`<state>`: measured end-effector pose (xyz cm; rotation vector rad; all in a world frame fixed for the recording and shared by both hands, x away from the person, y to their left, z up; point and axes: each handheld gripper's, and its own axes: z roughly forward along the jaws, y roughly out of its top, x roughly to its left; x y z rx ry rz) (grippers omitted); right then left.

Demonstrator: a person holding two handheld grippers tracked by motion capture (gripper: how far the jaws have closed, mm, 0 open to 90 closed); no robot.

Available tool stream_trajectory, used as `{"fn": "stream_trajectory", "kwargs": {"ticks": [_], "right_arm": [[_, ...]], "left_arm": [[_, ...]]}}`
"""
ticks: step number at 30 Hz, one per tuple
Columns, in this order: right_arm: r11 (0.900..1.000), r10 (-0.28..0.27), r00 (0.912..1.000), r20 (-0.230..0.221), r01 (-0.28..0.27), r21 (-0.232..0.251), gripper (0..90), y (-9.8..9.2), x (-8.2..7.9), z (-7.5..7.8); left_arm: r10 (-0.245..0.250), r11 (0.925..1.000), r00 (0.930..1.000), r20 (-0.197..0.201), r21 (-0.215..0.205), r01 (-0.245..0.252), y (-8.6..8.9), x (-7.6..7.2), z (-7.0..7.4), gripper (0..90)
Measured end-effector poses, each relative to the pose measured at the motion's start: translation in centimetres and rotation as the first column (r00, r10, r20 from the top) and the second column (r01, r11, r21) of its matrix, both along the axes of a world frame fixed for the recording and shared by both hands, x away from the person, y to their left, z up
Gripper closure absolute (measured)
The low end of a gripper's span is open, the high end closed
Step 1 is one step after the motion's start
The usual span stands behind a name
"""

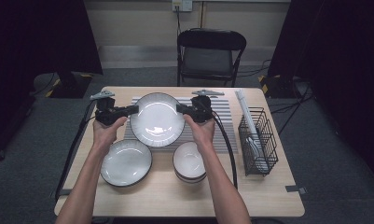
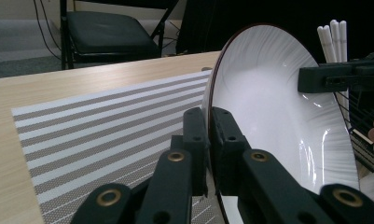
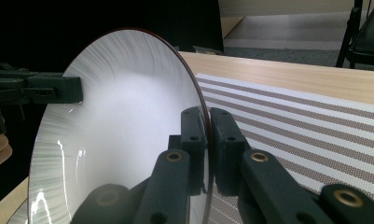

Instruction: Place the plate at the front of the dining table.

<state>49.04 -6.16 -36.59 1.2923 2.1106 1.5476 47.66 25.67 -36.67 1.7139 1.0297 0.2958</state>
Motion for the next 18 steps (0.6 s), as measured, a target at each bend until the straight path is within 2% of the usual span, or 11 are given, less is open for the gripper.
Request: {"fn": "stream_trajectory", "kwargs": {"ticks": [2,7,18], "right_arm": [[1.000,0.000,1.0000,-0.003,0.000,-0.004,85.1,-0.3,0.1,0.0],[1.000,0.003,1.0000,0.005,-0.003,-0.013,85.3,-1.1,0.2,0.0],[1.000,0.006,0.9998,-0.019,-0.007,-0.021,85.5,-2.2,0.7,-1.2]], "left_arm": [[-0.003,1.0000,1.0000,0.000,0.005,0.003,-0.3,0.1,-0.1,85.5],[-0.016,0.9998,0.9999,-0.003,-0.015,0.016,-0.9,0.4,-0.5,85.4],[-0.023,0.9997,0.9994,-0.026,0.000,0.024,-2.0,1.0,-1.7,85.5]]}}
